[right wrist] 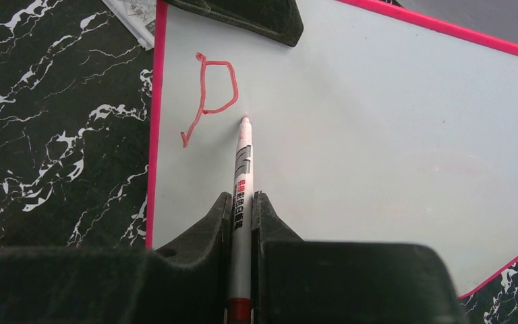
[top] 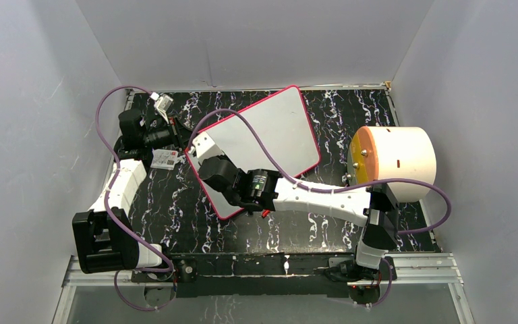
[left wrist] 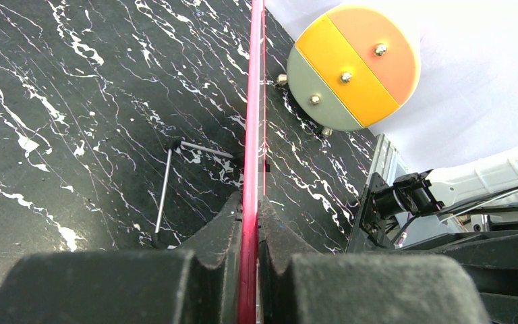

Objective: Write a sentence on the whiteboard

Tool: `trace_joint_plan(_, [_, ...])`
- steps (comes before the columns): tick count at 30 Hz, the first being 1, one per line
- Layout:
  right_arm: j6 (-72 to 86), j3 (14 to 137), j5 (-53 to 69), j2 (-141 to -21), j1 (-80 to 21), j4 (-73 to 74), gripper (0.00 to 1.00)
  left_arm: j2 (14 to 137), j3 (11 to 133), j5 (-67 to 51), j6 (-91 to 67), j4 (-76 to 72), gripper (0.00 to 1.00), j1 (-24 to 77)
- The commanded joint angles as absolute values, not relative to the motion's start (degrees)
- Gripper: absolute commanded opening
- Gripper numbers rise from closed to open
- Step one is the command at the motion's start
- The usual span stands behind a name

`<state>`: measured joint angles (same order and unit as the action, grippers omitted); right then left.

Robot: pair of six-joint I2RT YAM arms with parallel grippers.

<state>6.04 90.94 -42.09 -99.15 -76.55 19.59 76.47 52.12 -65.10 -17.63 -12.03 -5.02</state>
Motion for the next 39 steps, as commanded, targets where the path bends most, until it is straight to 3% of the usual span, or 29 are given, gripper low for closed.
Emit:
trace_joint_plan(1, [6.6, 92.72, -43.69, -99.65, -76.23, 17.73, 0.0, 77.96, 50.97, -59.06, -13.89, -10.38, 0.0, -5.71])
trace_joint_plan(21, [5.14, 91.77, -39.61, -99.62, -76.27, 15.22, 0.0, 77.96, 51.06, -59.24, -13.97, -10.46, 0.0, -5.71])
trace_joint_plan(39, [6.89, 92.86, -37.13, -100.19, -76.26, 23.17, 0.0, 78.05, 50.98, -59.04, -13.97, -10.46, 0.0, -5.8])
